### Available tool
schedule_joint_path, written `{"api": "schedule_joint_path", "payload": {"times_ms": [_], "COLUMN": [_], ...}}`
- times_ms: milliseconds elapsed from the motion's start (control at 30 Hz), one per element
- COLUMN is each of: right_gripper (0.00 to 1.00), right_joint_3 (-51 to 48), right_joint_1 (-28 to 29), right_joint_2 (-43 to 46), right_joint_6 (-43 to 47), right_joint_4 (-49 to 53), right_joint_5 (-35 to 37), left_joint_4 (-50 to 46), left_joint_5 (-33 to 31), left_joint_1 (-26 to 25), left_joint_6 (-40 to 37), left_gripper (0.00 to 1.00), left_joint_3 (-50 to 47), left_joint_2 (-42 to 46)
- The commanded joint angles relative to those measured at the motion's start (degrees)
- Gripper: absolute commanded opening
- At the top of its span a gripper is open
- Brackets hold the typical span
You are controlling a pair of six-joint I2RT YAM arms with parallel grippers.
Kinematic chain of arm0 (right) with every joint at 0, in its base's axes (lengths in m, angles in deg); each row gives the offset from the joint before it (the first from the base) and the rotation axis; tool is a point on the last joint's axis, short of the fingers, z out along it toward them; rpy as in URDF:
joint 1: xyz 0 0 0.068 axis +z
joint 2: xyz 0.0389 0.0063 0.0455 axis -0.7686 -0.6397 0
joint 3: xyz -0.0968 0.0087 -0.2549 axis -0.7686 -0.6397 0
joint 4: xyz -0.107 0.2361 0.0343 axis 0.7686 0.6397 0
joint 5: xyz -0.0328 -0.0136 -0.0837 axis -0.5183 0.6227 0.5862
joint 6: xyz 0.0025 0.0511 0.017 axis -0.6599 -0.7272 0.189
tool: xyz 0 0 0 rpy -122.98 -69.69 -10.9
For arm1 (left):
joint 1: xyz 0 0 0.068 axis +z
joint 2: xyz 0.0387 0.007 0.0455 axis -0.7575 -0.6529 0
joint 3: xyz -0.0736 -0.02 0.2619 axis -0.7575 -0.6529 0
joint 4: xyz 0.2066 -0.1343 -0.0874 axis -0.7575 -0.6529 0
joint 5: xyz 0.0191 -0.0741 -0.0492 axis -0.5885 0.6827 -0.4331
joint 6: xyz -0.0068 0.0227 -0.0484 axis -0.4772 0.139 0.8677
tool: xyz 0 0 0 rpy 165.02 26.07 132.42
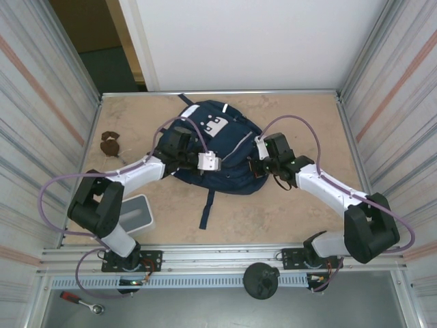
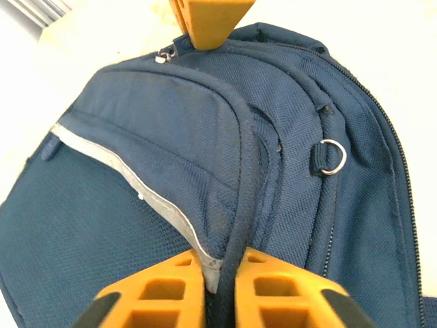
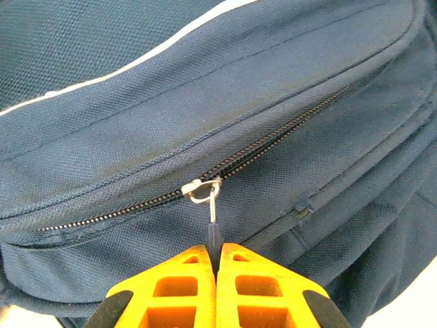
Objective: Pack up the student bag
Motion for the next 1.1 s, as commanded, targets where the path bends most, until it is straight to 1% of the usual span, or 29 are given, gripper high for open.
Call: {"api": "schedule_joint_path", "payload": {"times_ms": [0, 33, 67, 133, 167, 200, 300, 467, 567, 600, 667, 700, 733, 800, 867, 900, 967, 1067], "right_gripper": [0.0, 0.0, 0.0, 0.0, 0.0, 0.0, 0.0, 0.0, 0.0, 0.0, 0.0, 0.0, 0.0, 0.0, 0.0, 0.0, 0.0, 0.0], "right_joint_3": [-0.31, -0.8, -1.29, -2.07, -2.36, -2.67, -3.44, -3.89, -3.84, -3.91, -4.32, -4.51, -4.54, -4.63, -4.96, -5.11, -5.5, -5.71], "right_joint_1": [1.43, 2.25, 2.98, 4.94, 5.64, 6.64, 8.86, 12.11, 13.42, 13.53, 13.71, 13.64, 13.45, 12.52, 10.81, 9.49, 5.59, -0.79], "right_joint_2": [1.16, 1.8, 2.49, 3.96, 4.41, 4.96, 6.37, 7.48, 7.82, 7.92, 8.08, 8.11, 8.12, 8.13, 8.45, 8.61, 8.71, 7.45], "right_joint_6": [-2.8, -3.78, -4.65, -6.31, -7.06, -7.76, -9.44, -10.9, -11.0, -11.06, -11.37, -11.34, -11.23, -10.98, -11.03, -11.2, -12.19, -12.29], "right_joint_4": [-0.26, -1.19, -2.01, -3.41, -4.06, -4.72, -6.61, -8.89, -9.08, -9.16, -9.51, -9.09, -7.87, -4.74, -2.13, -1.05, 0.35, 0.41], "right_joint_5": [1.94, 1.61, 1.33, 1.13, 1.04, 1.02, 1.26, 1.63, 2.08, 2.05, 2.22, 3.19, 5.0, 9.78, 14.96, 17.05, 17.94, 16.09], "left_joint_4": [-1.75, -0.82, 0.72, 2.47, 3.43, 4.22, 2.46, 2.03, 2.07, 2.02, 2.04, 1.82, 1.69, 2.52, 3.99, 4.12, 4.55, 4.02], "left_joint_5": [-0.98, -0.71, -1.52, -5.58, -8.48, -11.55, -16.4, -20.31, -21.55, -21.5, -21.91, -21.88, -21.09, -17.36, -13.19, -10.58, -6.57, 0.88], "left_joint_1": [1.27, 0.5, -0.56, -3.98, -5.68, -7.46, -11.08, -12.07, -12.27, -12.27, -12.2, -12.04, -11.65, -10.23, -8.48, -7.41, -4.9, -0.61], "left_joint_6": [9.35, 12.88, 15.72, 19.07, 20.18, 21.36, 22.9, 23.11, 22.84, 22.76, 22.58, 22.43, 22.11, 20.89, 18.89, 17.43, 15.56, 13.88], "left_gripper": [0.41, 0.49, 0.54, 0.66, 0.7, 0.71, 0.72, 0.7, 0.65, 0.62, 0.46, 0.37, 0.28, 0.13, 0.06, 0.04, 0.0, 0.0], "left_joint_3": [-1.36, -1.83, -2.53, -3.71, -4.21, -4.42, -3.02, -1.58, -0.19, 0.39, 1.12, 1.14, 0.65, -1.53, -4.84, -6.38, -8.58, -10.7], "left_joint_2": [5.13, 6.61, 7.95, 10.34, 10.97, 11.19, 9.72, 6.42, 4.78, 4.16, 3.09, 2.98, 3.35, 5.39, 8.15, 9.47, 11.36, 13.21]}}
